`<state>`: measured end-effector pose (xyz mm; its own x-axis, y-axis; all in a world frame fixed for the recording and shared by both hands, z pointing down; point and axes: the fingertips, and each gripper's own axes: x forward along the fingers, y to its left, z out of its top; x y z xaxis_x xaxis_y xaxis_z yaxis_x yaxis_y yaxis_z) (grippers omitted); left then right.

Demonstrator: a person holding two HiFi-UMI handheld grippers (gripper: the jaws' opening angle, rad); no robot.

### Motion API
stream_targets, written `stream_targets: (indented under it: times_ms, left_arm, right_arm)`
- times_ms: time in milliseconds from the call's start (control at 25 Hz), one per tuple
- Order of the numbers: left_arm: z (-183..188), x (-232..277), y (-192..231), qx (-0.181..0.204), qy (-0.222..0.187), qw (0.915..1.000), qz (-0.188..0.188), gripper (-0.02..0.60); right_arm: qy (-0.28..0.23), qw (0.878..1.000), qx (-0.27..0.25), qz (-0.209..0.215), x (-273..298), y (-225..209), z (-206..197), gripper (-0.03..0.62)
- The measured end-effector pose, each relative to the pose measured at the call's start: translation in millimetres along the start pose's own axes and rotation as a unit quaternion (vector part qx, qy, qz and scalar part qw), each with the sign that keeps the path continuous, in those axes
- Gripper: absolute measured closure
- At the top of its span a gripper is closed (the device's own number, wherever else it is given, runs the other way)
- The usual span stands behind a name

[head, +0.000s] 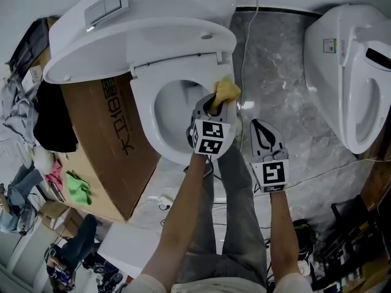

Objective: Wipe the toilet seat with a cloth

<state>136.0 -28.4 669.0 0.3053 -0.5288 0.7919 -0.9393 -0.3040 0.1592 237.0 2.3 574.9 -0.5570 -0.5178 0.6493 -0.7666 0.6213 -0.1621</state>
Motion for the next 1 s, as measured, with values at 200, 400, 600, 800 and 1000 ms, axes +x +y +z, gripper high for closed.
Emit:
stream_targets:
  times_ms: [200,400,600,800,1000]
  left_arm:
    - [-16.6,-7.2,-15.1,0.007,0.006,0.9998,-0.018,0.485]
    - [-31.5,-15.1,-28.0,0.015,0.011,0.9992,-0.034,0.485]
    - [-45.8,-22.6,-39.1,0.023,0.019,0.9983,-0.050,0.485]
    - [-62.3,-31.1,-51.9,0.036,0.029,0.9966,-0.068,0.485]
    - [-79.9,-41.4,-61.3,0.039,0.037,0.9952,-0.082,0.485]
  right_arm:
    - [0.004,1.000,0.008,-0.011,-10.8,8.5,-12.7,0.586]
    - [0.010,1.000,0.010,-0.021,-20.4,20.2,-24.1,0.586]
    - [0.013,0.999,0.015,-0.029,-28.2,33.9,-32.5,0.586]
    - [0.017,0.999,0.019,-0.039,-35.3,44.9,-41.4,0.586]
    - [0.020,0.998,0.021,-0.047,-43.1,55.6,-49.3,0.586]
